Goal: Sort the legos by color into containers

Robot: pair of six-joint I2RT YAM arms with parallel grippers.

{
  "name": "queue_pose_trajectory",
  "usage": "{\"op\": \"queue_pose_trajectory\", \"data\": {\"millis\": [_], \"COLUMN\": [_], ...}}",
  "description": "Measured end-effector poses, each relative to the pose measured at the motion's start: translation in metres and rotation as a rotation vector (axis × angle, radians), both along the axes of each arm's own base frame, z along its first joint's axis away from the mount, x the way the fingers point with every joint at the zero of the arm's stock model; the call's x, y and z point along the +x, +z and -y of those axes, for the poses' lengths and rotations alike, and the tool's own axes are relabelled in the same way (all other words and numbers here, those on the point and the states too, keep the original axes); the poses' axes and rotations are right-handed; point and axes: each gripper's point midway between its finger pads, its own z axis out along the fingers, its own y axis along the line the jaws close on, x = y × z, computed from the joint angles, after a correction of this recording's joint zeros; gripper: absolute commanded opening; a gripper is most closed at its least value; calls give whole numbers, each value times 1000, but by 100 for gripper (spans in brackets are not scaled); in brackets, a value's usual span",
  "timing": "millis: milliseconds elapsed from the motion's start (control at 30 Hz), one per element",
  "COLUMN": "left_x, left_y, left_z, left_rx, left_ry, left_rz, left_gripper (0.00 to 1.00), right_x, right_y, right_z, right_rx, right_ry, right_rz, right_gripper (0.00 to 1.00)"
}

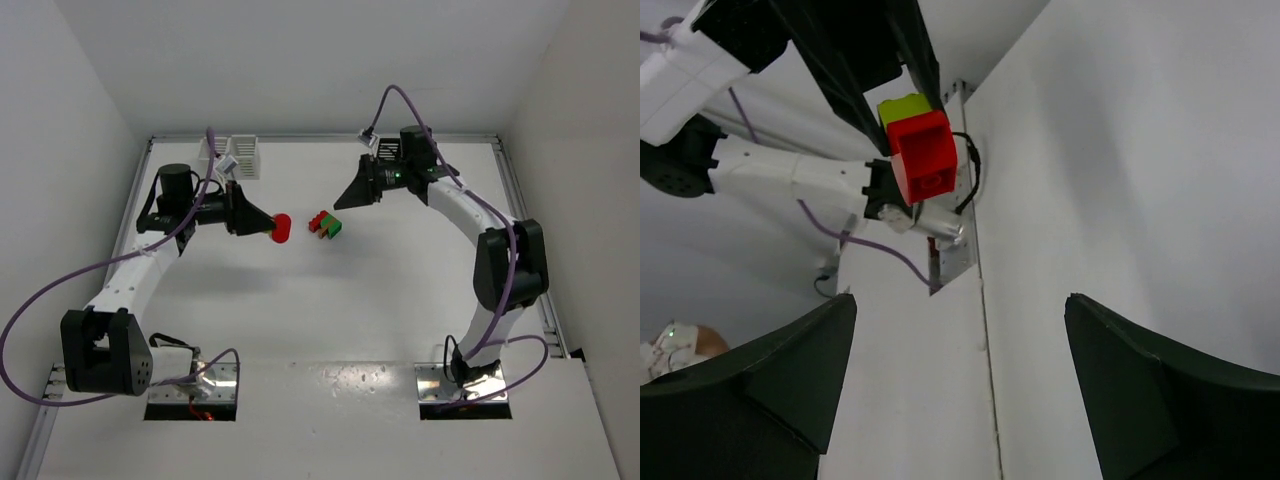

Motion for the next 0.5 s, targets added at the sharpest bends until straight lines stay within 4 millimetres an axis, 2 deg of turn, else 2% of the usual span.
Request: {"op": "queue_pose_trajectory", "data": {"millis": [267, 500], "left_x": [-12, -19], "left_y": [4, 4], "left_z": [11, 21], "left_rx": [-24, -30], "left_ry": [-63, -103], "left_rz": [-17, -30], "left_gripper": [16, 16], "right_x": [-20, -42], "right_y": [12, 9], "right_z": [-29, -58], "right_rx": [39, 40], "right_ry": [87, 167], "right_rz": [5, -1], "right_gripper": [87, 87]}}
